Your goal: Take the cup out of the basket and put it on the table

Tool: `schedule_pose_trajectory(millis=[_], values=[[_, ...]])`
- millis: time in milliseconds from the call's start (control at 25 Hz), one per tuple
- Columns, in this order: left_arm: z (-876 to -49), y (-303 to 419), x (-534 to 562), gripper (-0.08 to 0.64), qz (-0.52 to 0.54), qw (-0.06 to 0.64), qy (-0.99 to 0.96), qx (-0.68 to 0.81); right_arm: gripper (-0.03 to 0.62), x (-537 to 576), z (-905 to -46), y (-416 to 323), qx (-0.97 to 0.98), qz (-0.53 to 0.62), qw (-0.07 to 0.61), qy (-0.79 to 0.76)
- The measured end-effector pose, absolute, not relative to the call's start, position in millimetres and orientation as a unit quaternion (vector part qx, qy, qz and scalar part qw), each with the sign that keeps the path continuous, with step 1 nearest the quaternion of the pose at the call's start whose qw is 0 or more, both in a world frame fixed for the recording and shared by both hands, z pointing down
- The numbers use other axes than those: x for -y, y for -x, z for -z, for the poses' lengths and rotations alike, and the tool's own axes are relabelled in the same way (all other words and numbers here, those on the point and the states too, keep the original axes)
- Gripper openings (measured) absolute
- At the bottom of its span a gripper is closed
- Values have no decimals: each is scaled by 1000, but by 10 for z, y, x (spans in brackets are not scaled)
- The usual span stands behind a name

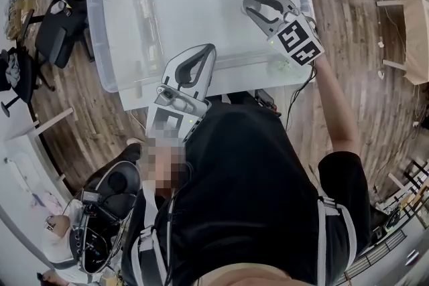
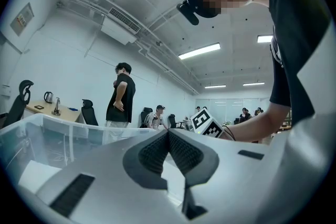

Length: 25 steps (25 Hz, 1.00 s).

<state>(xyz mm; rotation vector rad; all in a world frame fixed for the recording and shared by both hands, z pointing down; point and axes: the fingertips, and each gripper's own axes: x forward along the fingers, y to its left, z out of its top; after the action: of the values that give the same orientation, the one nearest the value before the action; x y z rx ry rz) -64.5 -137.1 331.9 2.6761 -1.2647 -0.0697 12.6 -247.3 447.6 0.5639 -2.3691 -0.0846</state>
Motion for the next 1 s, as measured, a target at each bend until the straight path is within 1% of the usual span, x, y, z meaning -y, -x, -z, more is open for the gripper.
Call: schedule_pose_trajectory(millis=[400,680,1000], values=[[-3314,707,1420,17,29,85,-900,426,117,2628,-5142,-99,883,28,436,-169],[-3354,732,1439,17,17,97,-901,423,121,2623,-5606,-119,857,27,499,-129],[-3384,762,1497,17,18,103,-901,420,130,2656,-6027,-214,825,-17,550,-125]])
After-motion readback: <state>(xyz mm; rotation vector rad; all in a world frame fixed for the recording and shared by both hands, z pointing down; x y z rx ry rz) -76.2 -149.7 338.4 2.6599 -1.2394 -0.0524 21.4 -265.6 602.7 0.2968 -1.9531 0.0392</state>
